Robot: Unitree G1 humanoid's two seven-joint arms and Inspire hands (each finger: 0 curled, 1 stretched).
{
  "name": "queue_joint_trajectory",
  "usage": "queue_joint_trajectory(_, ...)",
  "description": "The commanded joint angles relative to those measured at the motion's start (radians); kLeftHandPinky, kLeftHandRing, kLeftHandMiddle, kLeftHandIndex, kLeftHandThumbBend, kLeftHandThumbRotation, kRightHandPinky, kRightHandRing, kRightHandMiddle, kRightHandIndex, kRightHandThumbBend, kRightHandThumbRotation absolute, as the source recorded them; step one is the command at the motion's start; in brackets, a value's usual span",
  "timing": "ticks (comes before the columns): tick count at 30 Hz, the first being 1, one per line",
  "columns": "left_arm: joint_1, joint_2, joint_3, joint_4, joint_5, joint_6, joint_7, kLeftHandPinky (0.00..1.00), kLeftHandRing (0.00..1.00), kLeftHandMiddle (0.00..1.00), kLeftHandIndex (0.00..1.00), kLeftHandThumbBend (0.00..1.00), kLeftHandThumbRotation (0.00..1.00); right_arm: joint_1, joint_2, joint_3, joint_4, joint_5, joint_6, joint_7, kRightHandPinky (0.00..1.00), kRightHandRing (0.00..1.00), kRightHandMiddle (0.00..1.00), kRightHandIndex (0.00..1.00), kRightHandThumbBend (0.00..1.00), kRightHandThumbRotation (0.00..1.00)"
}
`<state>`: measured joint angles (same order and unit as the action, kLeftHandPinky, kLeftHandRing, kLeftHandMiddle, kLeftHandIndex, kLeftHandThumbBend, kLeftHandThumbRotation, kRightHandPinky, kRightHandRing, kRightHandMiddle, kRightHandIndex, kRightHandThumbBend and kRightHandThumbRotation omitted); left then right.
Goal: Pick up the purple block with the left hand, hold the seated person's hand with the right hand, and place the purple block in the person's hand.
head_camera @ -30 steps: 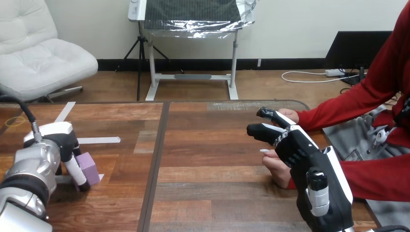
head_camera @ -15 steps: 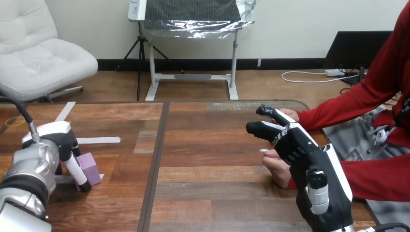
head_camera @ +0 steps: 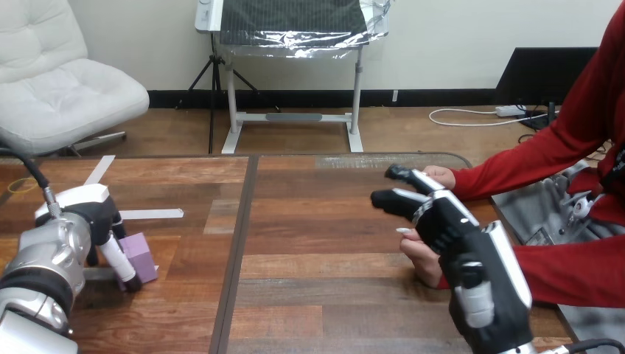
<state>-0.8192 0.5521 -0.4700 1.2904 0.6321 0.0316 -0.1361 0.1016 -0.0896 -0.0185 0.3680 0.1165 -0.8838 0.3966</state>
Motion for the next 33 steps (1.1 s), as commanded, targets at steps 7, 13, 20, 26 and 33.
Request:
queue_joint_trajectory(7,0.003,0.042,0.078,-0.115,-0.068,-0.074,0.029,0.33,0.41,0.47,0.44,0.79,0.0,-0.129,-0.126,-0.043,0.002,-0.217,0.096,-0.106,0.84,0.81,0.81,0.86,0.95,0.9)
queue_joint_trajectory(13,0.031,0.055,0.111,-0.196,-0.097,-0.086,0.011,0.3,0.38,0.44,0.44,0.77,0.0,-0.167,-0.178,-0.053,0.0,-0.273,0.138,-0.143,0.83,0.81,0.82,0.86,0.92,0.74)
queue_joint_trajectory(20,0.094,0.076,0.161,-0.337,-0.138,-0.1,-0.008,0.28,0.36,0.42,0.43,0.77,0.0,-0.204,-0.244,-0.061,-0.007,-0.308,0.184,-0.16,0.82,0.83,0.84,0.87,0.84,0.64)
queue_joint_trajectory(26,0.184,0.094,0.231,-0.517,-0.194,-0.101,-0.017,0.3,0.37,0.43,0.43,0.79,0.0,-0.252,-0.311,-0.073,0.005,-0.348,0.21,-0.187,0.76,0.8,0.82,0.85,0.88,0.6)
queue_joint_trajectory(33,0.289,0.099,0.308,-0.707,-0.241,-0.088,-0.011,0.33,0.38,0.43,0.43,0.81,0.0,-0.29,-0.365,-0.082,0.013,-0.361,0.248,-0.189,0.67,0.77,0.8,0.84,0.95,0.6)
